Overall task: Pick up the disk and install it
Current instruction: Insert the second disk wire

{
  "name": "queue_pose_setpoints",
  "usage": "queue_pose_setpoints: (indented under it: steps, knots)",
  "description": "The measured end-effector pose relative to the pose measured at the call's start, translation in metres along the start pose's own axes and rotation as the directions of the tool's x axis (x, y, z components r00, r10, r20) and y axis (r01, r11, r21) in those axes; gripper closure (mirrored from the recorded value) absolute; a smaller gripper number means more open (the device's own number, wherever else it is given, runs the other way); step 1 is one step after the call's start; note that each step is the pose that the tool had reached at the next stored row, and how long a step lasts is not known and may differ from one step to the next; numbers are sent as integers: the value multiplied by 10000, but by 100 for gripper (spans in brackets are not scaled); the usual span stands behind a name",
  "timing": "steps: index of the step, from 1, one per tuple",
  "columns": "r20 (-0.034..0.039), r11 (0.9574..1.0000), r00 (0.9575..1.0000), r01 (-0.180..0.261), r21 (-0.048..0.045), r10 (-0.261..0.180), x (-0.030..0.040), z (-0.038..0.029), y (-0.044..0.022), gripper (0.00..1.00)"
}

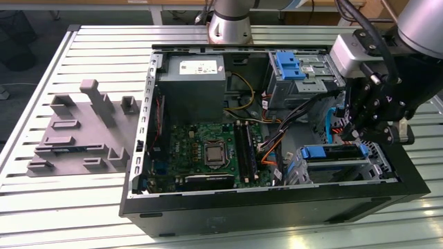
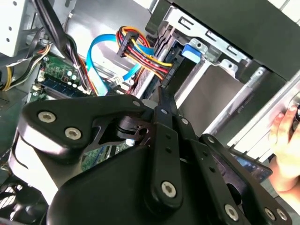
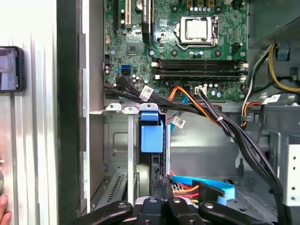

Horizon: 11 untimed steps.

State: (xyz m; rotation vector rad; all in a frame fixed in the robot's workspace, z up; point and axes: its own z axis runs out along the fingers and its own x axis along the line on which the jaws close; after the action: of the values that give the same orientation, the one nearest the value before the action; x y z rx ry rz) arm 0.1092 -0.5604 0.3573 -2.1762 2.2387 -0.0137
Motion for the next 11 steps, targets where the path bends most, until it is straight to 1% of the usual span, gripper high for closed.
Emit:
queue_pose_setpoints:
  steps: [2, 11]
  knots:
    - [1, 10000, 10000, -1, -5, 1, 0, -43, 0, 89]
    - [1, 10000, 10000, 0, -6, 0, 0, -46, 18, 89]
